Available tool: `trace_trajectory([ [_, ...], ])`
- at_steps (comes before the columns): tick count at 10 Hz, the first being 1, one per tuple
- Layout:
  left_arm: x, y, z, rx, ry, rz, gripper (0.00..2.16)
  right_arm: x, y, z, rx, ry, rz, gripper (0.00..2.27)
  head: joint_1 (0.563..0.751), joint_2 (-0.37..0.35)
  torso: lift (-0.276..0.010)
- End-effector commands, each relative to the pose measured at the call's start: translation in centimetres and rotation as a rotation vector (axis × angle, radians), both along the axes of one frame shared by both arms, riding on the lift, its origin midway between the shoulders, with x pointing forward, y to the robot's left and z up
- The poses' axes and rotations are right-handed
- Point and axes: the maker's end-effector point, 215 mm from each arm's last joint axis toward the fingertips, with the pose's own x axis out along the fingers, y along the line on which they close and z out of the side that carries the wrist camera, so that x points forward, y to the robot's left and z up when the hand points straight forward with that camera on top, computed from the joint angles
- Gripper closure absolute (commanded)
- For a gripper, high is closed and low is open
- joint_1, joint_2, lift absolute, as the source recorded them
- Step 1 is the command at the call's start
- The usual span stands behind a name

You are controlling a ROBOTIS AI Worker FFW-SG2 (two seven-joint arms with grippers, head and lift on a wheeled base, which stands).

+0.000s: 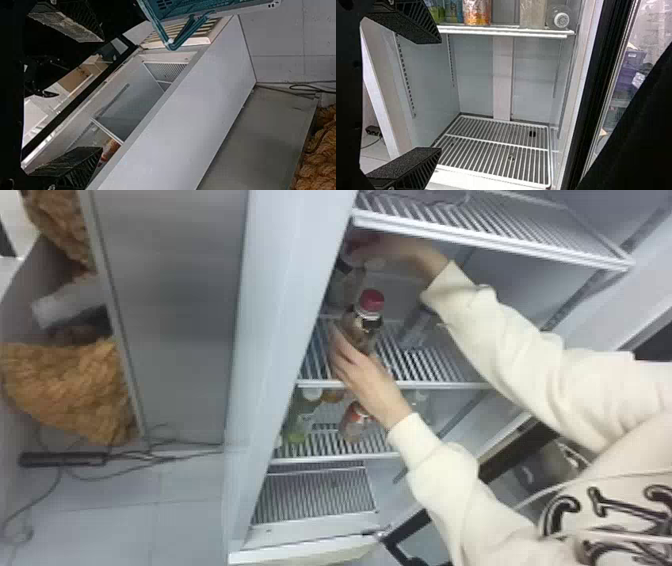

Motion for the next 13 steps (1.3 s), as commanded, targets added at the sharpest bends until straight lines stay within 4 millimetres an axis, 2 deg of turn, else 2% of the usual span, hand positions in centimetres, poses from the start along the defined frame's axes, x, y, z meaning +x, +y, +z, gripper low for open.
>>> trace_trajectory([
  [1, 0.0, 0.0, 0.0, 0.0, 0.0, 0.0, 0.0, 0.0, 0.0, 0.0, 0.0, 0.0, 0.0, 0.0, 0.695, -0.35, 0.0],
  [13, 0.0, 0.0, 0.0, 0.0, 0.0, 0.0, 0.0, 0.0, 0.0, 0.0, 0.0, 0.0, 0.0, 0.0, 0.695, -0.35, 0.0],
])
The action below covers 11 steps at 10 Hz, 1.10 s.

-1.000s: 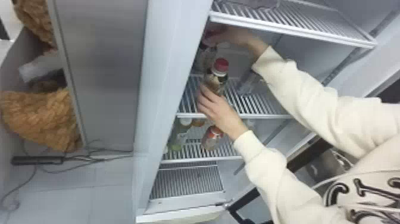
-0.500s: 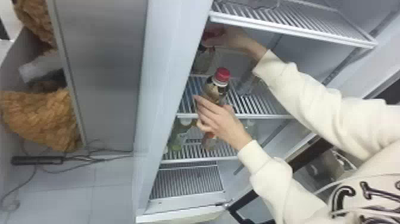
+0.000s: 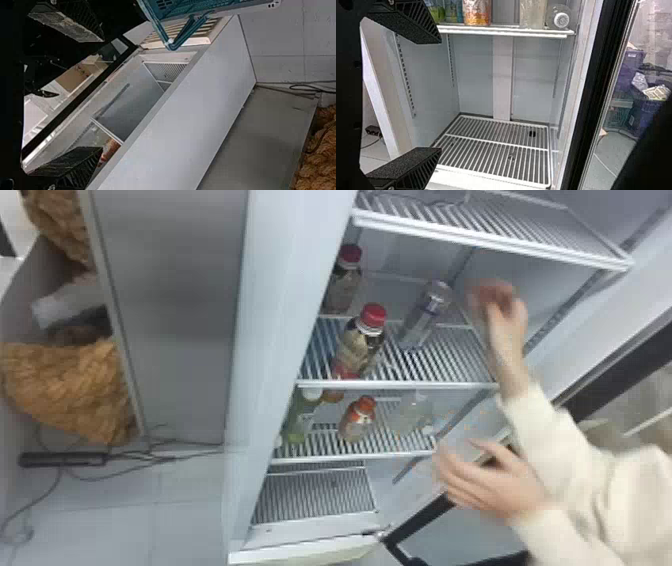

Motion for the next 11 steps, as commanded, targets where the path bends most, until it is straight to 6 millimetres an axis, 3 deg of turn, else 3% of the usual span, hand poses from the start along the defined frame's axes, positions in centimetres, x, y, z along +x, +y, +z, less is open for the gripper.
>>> trace_trajectory([
  [1, 0.0, 0.0, 0.0, 0.0, 0.0, 0.0, 0.0, 0.0, 0.0, 0.0, 0.0, 0.0, 0.0, 0.0, 0.695, -0.35, 0.0],
  [11, 0.0, 0.0, 0.0, 0.0, 0.0, 0.0, 0.0, 0.0, 0.0, 0.0, 0.0, 0.0, 0.0, 0.0, 0.695, -0.35, 0.0],
])
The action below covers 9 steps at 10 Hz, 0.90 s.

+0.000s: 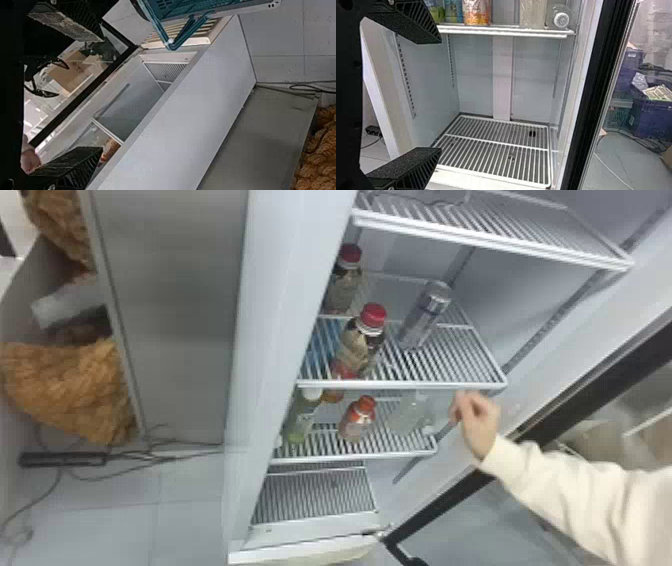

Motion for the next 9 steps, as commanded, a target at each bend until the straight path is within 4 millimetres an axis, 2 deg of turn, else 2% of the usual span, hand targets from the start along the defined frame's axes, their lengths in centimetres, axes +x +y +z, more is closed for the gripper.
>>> trace_trajectory([
  [1, 0.0, 0.0, 0.0, 0.0, 0.0, 0.0, 0.0, 0.0, 0.0, 0.0, 0.0, 0.0, 0.0, 0.0, 0.695, -0.35, 0.0],
  [9, 0.0, 0.0, 0.0, 0.0, 0.0, 0.0, 0.0, 0.0, 0.0, 0.0, 0.0, 0.0, 0.0, 0.0, 0.695, -0.35, 0.0],
])
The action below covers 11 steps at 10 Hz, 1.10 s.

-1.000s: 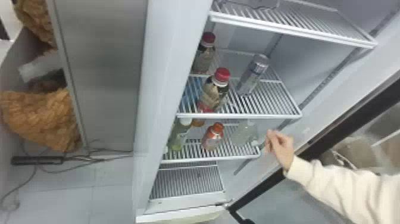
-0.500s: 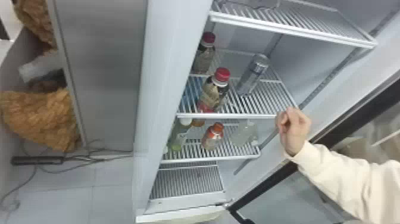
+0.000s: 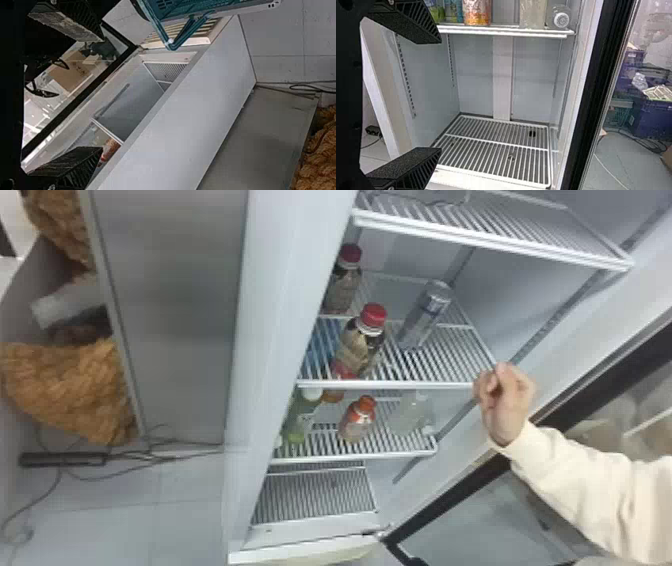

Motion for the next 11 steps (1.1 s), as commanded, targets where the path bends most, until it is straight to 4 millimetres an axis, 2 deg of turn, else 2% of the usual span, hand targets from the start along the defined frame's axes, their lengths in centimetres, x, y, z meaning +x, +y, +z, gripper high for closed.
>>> trace_trajectory([
  [1, 0.0, 0.0, 0.0, 0.0, 0.0, 0.0, 0.0, 0.0, 0.0, 0.0, 0.0, 0.0, 0.0, 0.0, 0.695, -0.35, 0.0],
  [11, 0.0, 0.0, 0.0, 0.0, 0.0, 0.0, 0.0, 0.0, 0.0, 0.0, 0.0, 0.0, 0.0, 0.0, 0.695, -0.35, 0.0],
])
